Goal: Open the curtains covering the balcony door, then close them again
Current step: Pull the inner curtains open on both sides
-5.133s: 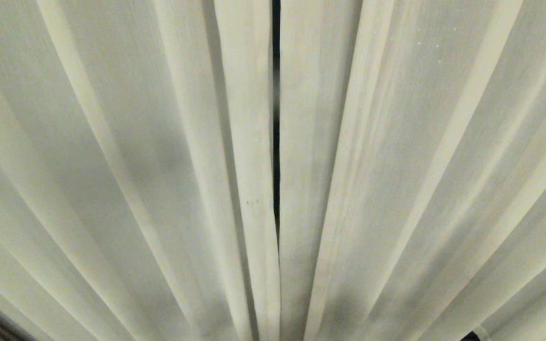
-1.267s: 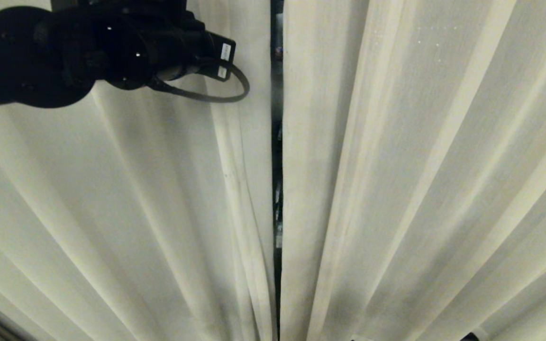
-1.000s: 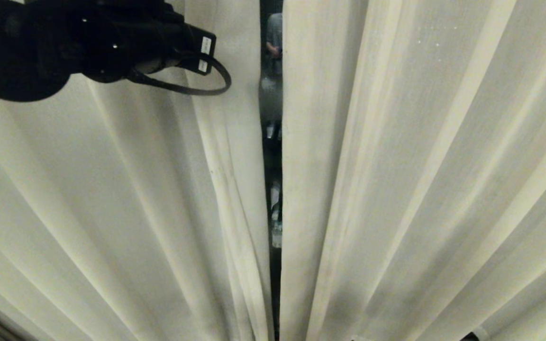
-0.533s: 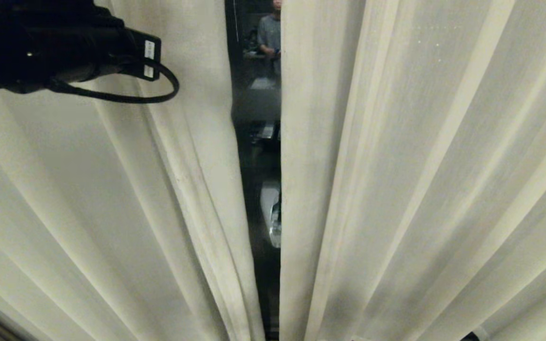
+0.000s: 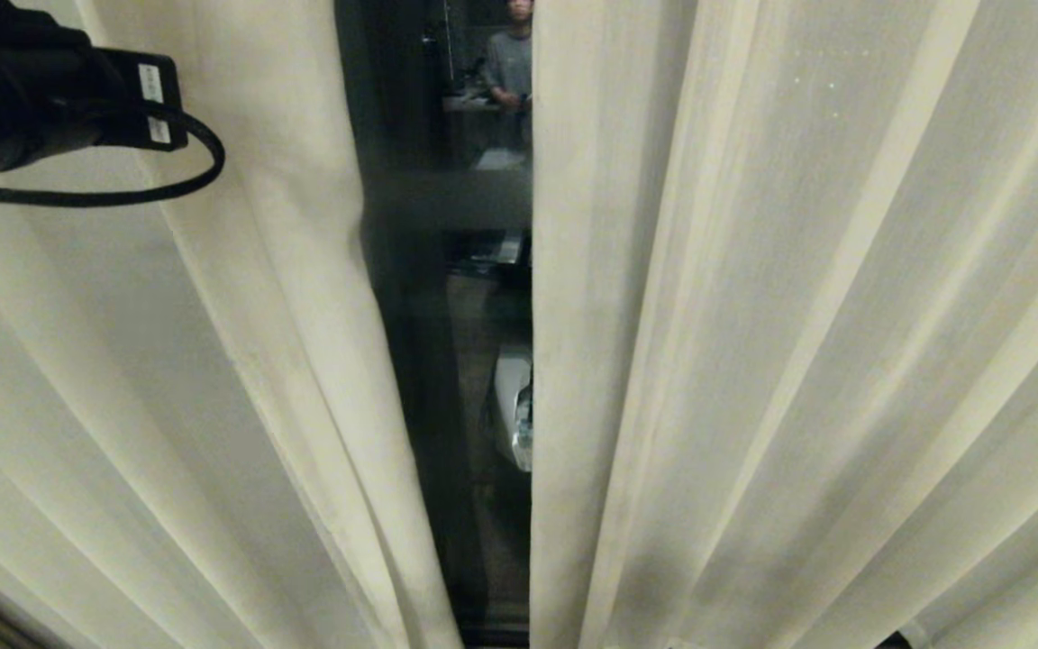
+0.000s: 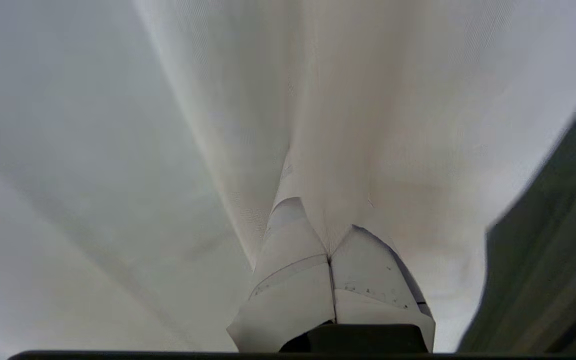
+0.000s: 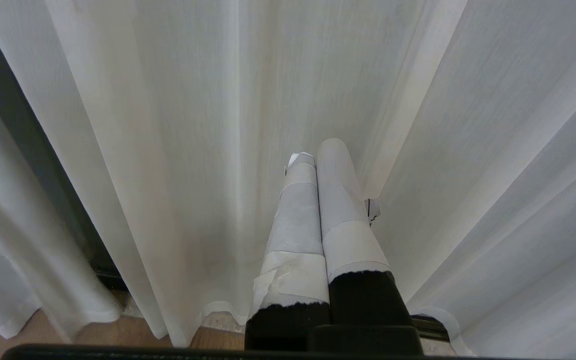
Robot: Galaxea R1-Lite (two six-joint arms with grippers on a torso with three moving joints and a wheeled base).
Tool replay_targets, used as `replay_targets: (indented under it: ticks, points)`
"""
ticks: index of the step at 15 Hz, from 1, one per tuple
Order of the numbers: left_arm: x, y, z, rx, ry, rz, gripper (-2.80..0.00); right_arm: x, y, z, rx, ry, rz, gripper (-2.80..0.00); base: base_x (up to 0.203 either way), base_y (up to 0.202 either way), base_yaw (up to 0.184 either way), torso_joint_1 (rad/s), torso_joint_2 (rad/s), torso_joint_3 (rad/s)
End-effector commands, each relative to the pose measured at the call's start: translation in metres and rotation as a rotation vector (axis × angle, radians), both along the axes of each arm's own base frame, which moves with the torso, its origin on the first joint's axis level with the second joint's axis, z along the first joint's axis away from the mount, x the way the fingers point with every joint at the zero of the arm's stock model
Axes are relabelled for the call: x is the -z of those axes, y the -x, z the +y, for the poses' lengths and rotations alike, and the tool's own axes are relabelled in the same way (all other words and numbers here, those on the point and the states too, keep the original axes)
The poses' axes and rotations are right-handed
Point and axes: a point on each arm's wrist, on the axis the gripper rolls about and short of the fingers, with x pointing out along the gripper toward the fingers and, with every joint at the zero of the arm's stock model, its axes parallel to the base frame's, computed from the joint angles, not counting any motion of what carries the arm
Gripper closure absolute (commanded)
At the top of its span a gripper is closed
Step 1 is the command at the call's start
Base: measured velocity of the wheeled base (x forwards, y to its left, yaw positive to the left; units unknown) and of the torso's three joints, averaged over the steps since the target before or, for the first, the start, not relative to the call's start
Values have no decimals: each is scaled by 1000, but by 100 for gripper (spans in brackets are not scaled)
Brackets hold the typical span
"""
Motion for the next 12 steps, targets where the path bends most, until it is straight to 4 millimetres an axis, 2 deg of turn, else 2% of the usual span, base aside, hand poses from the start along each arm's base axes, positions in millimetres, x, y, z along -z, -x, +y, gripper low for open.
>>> replay_targets:
  ticks: [1,6,12]
  points:
    - [-4,5,6,-18,6,-17,0,0,0,0,0,2,2,0,0,0,0,0,0,0]
    - [-6,1,17,-32,30,-41,0,0,0,0,-1,1,2,0,0,0,0,0,0,0]
    - [-1,-4,21,-51,45,-23,0,0,0,0,-1,1,2,0,0,0,0,0,0,0]
